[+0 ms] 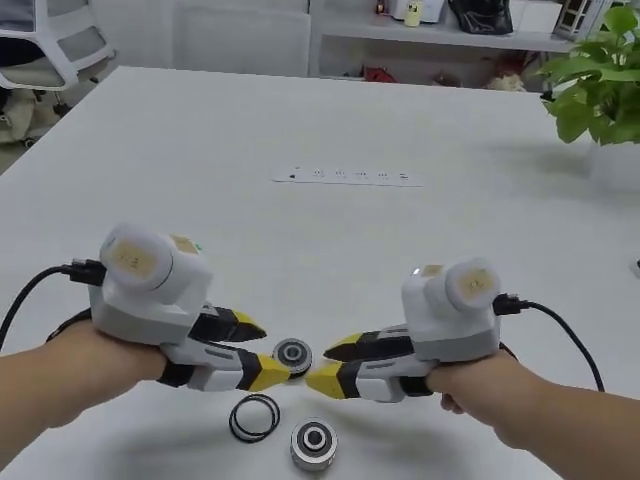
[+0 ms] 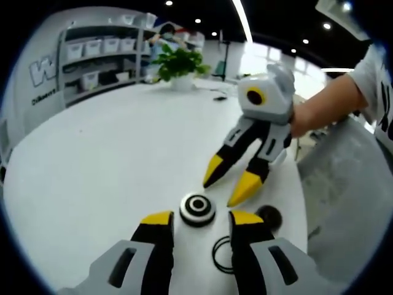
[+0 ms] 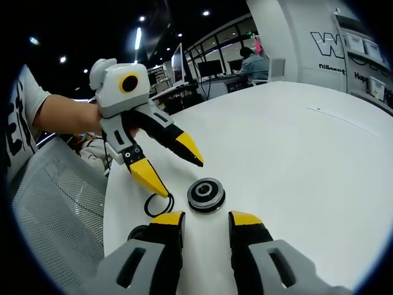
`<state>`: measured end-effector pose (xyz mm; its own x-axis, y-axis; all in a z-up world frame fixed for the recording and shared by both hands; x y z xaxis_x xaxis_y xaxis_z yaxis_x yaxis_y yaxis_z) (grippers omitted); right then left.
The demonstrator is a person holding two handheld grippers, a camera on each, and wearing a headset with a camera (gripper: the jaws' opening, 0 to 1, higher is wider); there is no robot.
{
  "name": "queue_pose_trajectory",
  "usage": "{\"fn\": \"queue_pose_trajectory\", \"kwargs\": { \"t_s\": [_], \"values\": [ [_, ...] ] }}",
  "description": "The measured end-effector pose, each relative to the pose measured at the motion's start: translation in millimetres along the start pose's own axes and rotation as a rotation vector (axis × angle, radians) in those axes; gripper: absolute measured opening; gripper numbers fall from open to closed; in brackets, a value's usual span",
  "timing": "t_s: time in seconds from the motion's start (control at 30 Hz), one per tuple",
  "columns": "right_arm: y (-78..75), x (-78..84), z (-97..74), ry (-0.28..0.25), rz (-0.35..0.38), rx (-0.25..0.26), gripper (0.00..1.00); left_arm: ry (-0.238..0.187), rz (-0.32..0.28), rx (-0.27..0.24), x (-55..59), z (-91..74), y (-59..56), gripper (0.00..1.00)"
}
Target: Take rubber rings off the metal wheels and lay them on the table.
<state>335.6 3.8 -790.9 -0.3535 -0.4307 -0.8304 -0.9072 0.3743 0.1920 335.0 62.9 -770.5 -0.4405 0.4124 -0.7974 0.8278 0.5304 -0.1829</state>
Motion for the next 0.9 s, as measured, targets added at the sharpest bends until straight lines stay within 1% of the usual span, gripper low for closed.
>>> {"fn": "queue_pose_trajectory", "kwargs": {
  "t_s": [0.1, 0.17, 0.37, 0.47, 0.7, 0.9],
  "values": [
    [0.1, -0.4, -0.2, -0.006, 0.007, -0.001, 0.26, -0.001, -0.001, -0.003, -0.2, 2.4, 1.5, 0.36],
    [0.3, -0.3, -0.1, -0.006, 0.007, -0.002, 0.26, -0.002, -0.001, -0.003, -1.2, 4.2, 0.0, 0.35],
    [1.5, 1.3, 1.2, -0.003, 0.008, -0.005, 0.26, 0.003, 0.013, 0.0, -1.4, 8.3, 1.0, 0.31],
    [1.2, 2.0, 1.3, -0.001, 0.006, -0.005, 0.26, 0.007, 0.022, 0.002, -1.3, 10.3, -0.6, 0.29],
    [1.9, 4.2, 1.5, 0.003, 0.009, -0.004, 0.26, 0.012, 0.031, -0.001, -2.1, 16.7, -0.2, 0.26],
    [2.6, 3.9, 2.8, 0.0, 0.008, -0.004, 0.25, 0.014, 0.043, -0.024, -3.3, 20.4, 2.9, 0.2]
  ]
}}
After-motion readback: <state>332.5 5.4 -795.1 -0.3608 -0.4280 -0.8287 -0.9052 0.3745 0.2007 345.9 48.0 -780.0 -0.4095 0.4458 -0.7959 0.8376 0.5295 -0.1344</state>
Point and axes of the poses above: the centre of the closed fingertips' face, and the gripper's own axes: z roughly forward along the fingers, y roughly to its left, x roughly out of its underside, the point moved 2 cm from there along -z, roughly backward along the fingers, and after that the axes turned 4 degrees about -z, right-handed, at the moved point
